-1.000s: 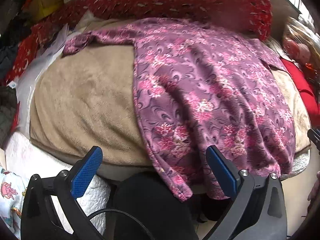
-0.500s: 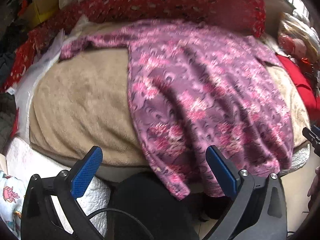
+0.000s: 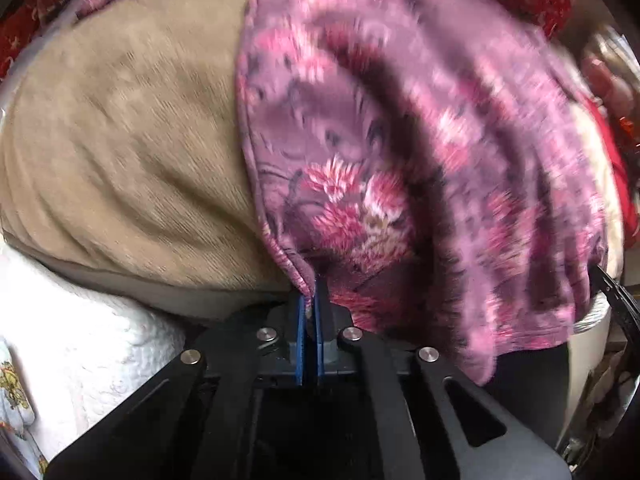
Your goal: Fold small clothes
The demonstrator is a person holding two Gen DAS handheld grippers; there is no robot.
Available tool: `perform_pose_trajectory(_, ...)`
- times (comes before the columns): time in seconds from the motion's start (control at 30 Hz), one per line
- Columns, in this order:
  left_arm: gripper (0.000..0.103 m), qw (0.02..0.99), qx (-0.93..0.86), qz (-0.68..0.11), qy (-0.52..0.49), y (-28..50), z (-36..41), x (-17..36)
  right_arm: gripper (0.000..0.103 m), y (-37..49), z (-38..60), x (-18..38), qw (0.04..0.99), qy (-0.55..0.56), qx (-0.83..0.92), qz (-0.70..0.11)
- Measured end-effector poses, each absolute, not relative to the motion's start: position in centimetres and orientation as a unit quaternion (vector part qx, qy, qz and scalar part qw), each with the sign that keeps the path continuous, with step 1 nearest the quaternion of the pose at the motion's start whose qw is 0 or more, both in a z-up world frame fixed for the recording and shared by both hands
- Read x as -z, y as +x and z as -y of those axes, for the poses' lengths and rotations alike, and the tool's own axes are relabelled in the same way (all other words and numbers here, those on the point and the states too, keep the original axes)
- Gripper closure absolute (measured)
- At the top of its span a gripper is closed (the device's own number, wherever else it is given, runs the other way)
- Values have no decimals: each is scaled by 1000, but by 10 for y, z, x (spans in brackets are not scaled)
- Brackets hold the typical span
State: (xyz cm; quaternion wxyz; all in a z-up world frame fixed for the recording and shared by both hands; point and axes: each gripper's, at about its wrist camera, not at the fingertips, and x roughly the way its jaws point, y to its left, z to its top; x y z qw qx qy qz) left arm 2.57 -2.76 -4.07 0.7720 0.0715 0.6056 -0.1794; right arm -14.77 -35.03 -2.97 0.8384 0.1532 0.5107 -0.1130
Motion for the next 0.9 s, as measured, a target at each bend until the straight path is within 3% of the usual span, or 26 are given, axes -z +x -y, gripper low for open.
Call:
perform_pose_trajectory(0.13, 101, 801, 187, -568, 11, 25, -11, -15, 98, -175, 367, -25, 879, 223, 59, -416)
perform_pose_trajectory(0.23, 101, 805, 180, -565, 0, 25, -32, -28, 99, -191, 380, -56, 896, 240, 56, -371)
perform_pose_trajectory(0.33, 101, 793, 164, -587, 14, 21, -40, -5, 99, -194, 386, -46, 887, 242, 73, -386)
perform_pose_trajectory(0.5, 100, 766, 146, -626, 27, 21, -41, 31, 101, -185, 393, 21, 834, 256, 102, -478)
perform_pose_trajectory(0.6, 100, 775, 171, -608, 12, 21, -47, 16, 98, -189, 399, 37, 809, 268, 121, -510)
perform_pose_trajectory(0.7, 99, 811, 197, -551, 11, 19, -44, -21, 94, -192, 407, 11, 829, 272, 132, -470)
perform_pose_trajectory(0.77, 91, 826, 205, -523, 38, 22, -25, -35, 89, -183, 406, -7, 850, 262, 118, -442)
perform_pose_trajectory(0.83, 58, 837, 201, -504, 71, 29, 1, -34, 74, -165, 399, -21, 865, 244, 105, -426)
perform_pose_trajectory(0.9, 52, 835, 196, -506, 89, 40, 25, -20, 69, -146, 390, -20, 872, 229, 96, -423)
